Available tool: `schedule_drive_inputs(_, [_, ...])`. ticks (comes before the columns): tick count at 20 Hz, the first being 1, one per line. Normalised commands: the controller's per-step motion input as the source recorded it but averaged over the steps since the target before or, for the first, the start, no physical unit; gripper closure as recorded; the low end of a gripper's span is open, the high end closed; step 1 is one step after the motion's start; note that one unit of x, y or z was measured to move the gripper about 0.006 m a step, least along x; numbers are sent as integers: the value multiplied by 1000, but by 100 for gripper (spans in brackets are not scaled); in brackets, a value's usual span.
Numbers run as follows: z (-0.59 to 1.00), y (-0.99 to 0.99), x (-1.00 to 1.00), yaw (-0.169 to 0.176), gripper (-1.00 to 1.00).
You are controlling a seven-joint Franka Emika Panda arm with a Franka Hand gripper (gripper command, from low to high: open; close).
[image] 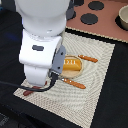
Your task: Interact with the objects in diverse but meaningful ways.
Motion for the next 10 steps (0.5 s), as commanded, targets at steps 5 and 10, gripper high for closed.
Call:
schedule_drive_inputs(5, [-242, 619, -918, 0, 100])
schedule_drive_inputs(10, [57, 680, -939, 0, 100])
